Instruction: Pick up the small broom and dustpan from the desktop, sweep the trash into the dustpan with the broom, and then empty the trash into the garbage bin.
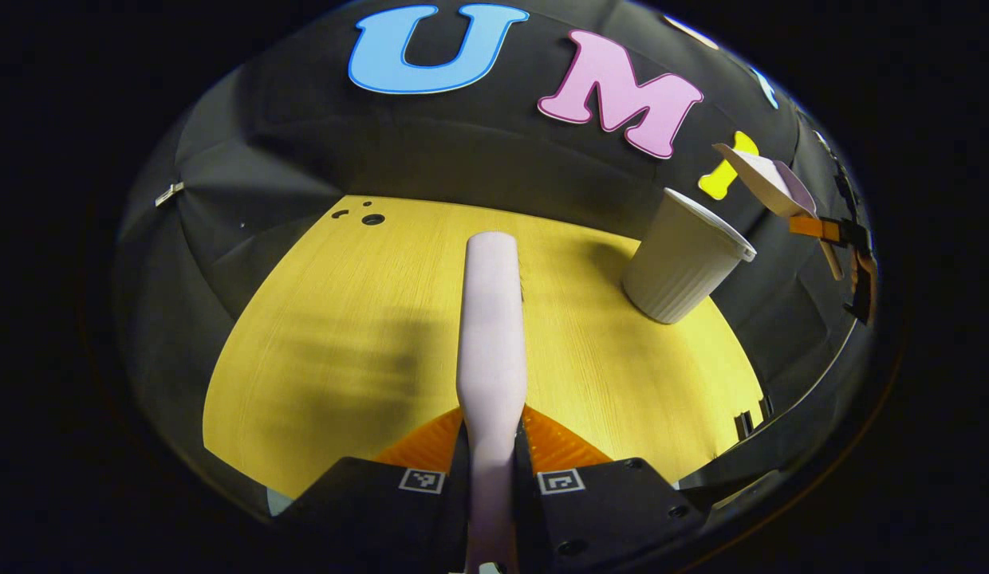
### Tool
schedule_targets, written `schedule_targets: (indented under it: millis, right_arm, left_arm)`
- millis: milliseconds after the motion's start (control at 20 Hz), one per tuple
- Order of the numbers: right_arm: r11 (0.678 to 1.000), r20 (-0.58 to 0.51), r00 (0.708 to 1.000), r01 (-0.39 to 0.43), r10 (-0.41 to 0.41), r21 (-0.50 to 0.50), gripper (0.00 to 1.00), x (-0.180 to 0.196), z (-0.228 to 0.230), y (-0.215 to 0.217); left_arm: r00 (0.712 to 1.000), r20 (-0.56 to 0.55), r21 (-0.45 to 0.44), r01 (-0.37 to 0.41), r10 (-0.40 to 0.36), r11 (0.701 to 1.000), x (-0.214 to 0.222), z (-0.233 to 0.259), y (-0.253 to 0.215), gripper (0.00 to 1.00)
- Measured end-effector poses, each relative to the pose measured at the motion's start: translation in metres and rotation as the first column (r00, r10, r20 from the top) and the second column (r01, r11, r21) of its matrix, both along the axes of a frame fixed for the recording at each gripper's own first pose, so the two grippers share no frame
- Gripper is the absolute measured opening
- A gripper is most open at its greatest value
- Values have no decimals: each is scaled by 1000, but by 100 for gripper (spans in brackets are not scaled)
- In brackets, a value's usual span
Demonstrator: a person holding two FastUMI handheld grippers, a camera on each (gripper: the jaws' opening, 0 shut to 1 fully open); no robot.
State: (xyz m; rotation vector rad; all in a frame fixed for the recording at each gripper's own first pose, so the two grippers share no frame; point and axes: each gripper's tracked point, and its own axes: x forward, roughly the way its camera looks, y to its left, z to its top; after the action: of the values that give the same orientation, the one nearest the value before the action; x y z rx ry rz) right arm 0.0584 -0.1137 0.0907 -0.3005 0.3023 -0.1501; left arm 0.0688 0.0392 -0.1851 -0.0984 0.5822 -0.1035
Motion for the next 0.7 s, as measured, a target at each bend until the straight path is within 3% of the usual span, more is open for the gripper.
schedule_targets:
  millis: [350,700]
  right_arm:
    - [991,-96,991,-82,92,102,36,-68,-95,68]
    - [982,-319,937,-94,142,161,36,-95,-224,103]
  left_arm:
    - [999,-29,-4,-33,33,999,-4,-26,10,28]
    - [997,-57,42,-52,55,998,14,-47,8,28]
